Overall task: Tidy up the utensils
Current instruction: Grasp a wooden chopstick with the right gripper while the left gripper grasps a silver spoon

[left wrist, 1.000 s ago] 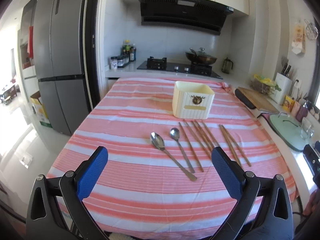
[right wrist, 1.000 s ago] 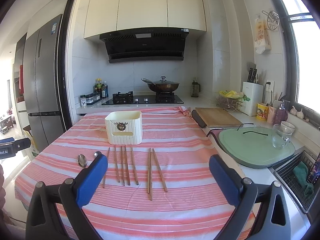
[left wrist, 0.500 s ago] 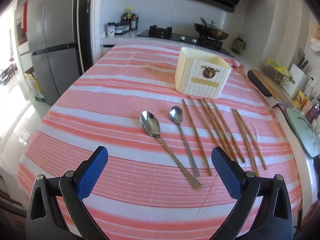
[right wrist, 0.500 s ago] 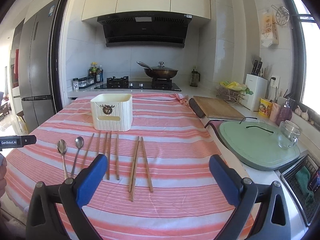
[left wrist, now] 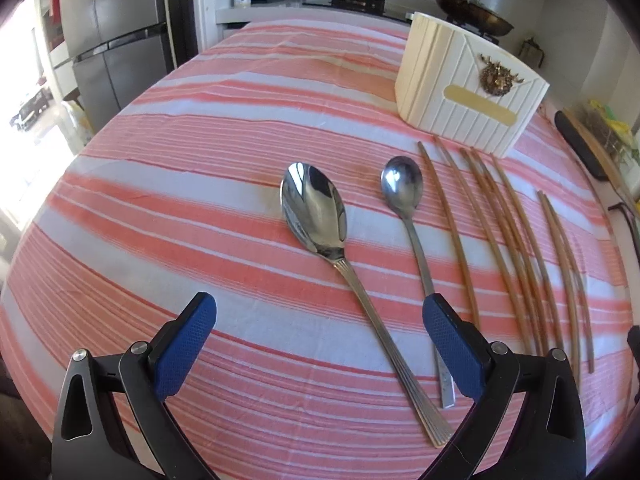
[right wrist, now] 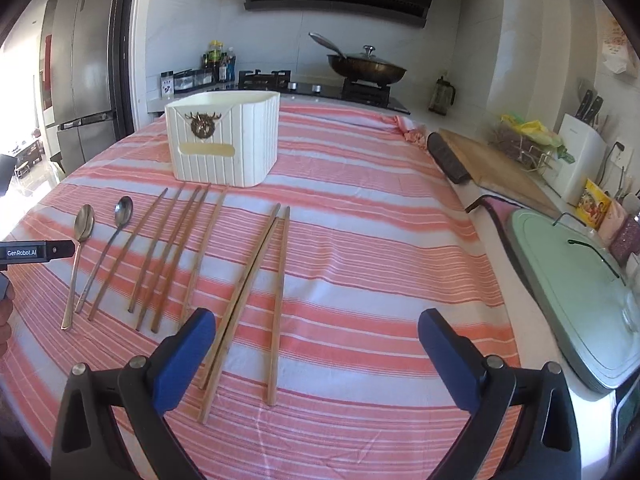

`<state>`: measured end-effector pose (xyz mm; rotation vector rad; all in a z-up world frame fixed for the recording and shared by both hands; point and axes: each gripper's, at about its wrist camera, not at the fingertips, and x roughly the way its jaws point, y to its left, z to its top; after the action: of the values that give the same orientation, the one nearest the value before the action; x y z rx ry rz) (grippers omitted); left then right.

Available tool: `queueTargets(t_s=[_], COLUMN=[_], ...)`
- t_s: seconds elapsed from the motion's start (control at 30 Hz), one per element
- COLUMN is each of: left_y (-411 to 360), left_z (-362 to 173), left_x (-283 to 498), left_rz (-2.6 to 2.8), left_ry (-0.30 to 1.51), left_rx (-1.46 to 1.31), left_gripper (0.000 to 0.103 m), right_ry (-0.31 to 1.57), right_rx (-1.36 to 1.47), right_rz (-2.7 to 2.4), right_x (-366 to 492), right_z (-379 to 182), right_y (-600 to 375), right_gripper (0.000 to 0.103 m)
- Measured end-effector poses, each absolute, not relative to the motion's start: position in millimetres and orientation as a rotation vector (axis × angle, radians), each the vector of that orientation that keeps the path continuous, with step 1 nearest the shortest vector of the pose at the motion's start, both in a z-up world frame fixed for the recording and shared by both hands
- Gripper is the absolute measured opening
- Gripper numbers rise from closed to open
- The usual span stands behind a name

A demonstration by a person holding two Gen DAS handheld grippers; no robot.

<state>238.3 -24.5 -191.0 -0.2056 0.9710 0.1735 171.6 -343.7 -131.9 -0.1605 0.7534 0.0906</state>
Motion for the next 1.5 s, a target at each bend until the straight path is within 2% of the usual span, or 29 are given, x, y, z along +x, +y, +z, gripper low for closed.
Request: queueTargets(t_s=[0.1,0.2,0.27,0.3,0.43,0.47,0.5,0.57,0.9,1.03,1.33,1.4,1.5], left_y=[-23,-25,-27,-29,-28,-24,-20,-9,38,31,-5,-7,-10], left_z=[-196,-205,-210,-211,-211,-210,-210,-210,-211,-209,-206,-206,-205], left_x=[243,247,247,247,243,242,241,238,237,240,270,282,300], left_rz=[0.199,0.222,0.238,0.243,0.202,0.177,0.152,0.111,-0.017,-0.069,-0.096,-0.115,-0.139], left_ry=[0.972,0.986,0.996,0.992,1.005,1.012,1.019,1.032,1.077,1.097,1.101,1.115,1.137], left_rx=[-0.198,-0.185,-0.160,-0.137,-0.089,-0.078,-0.064,-0.036,0.043,0.132,0.261,0.236,0.207], left_gripper=[0.103,0.102,0.102,0.103,0.103,0.103,0.103,0.103,0.103,0.103,0.102,0.096,0.086], right_ry=[0.809,0.863,0.895,0.912,0.947,0.962,0.962,0.967,1.038,1.095,1.196,1.200,1.198], right_rx=[-0.149,-0.158,-0.181,-0.192,-0.203,-0.209,-0.207,-0.201,-0.189,-0.191,-0.325,-0.340,-0.343], right_rz=[0.139,0.161,0.166,0.171,0.237,0.245,0.243,0.216,0.058,0.131,0.295,0.312,0.336], right_x=[186,198,204,207,212,213,212,212,217,227,283,299,320], right_z=[-146,-161,-171,-175,-184,-186,-187,-186,-182,-182,-184,-185,-186], right_y=[-345,-343,-341,-340,-335,-333,-333,-333,-350,-354,-332,-327,-318], right_gripper=[0.097,0.085,0.066,0.062,0.029,0.024,0.024,0.014,0.014,0.032,0.032,0.031,0.023])
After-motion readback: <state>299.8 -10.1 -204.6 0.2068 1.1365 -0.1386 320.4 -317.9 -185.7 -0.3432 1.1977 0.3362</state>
